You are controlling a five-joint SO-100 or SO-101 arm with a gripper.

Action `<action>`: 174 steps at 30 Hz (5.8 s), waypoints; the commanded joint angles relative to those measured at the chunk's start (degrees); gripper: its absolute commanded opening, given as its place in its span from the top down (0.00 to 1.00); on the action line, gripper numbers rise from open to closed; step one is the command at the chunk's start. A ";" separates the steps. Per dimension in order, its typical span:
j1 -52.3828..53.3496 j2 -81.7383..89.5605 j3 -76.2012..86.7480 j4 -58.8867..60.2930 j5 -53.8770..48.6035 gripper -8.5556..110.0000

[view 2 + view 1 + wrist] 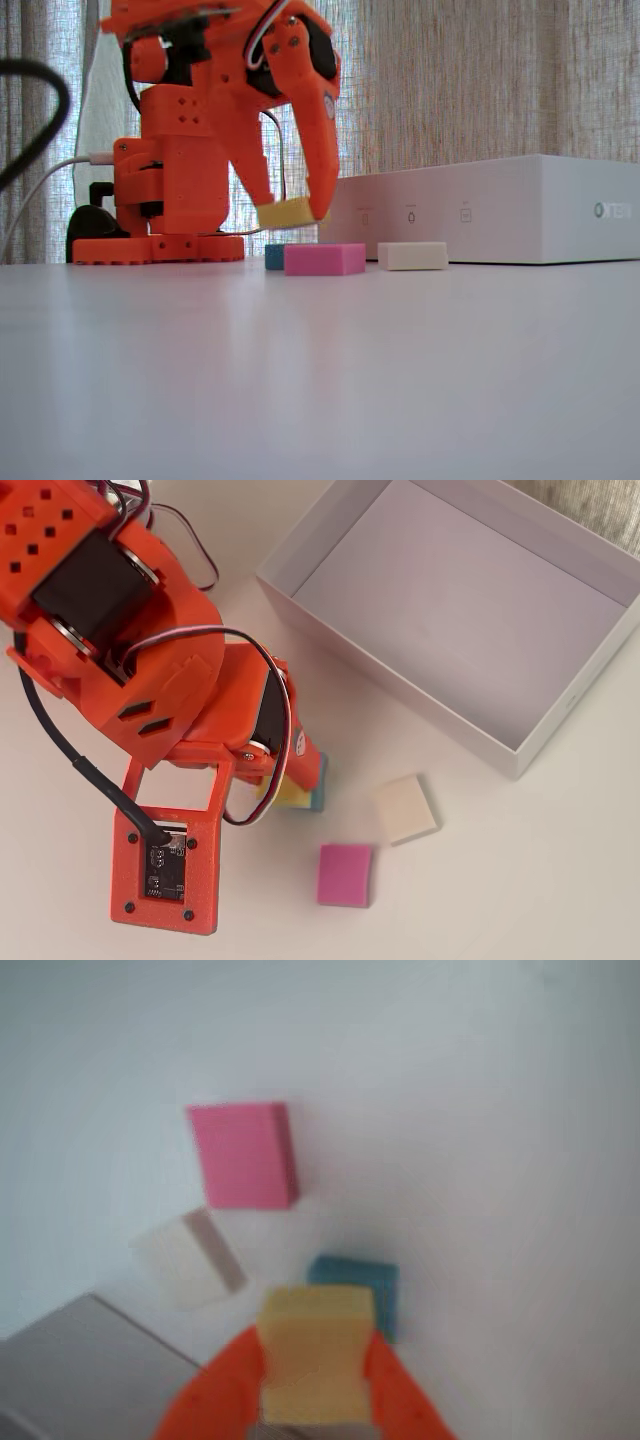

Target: Grasp the yellow cuboid and put it in the bin.

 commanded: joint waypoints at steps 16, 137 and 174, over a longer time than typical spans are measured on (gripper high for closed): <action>-26.72 10.20 -25.40 0.00 2.90 1.00; 2.64 58.71 25.75 12.48 21.36 1.00; 2.64 58.71 25.75 12.48 21.36 1.00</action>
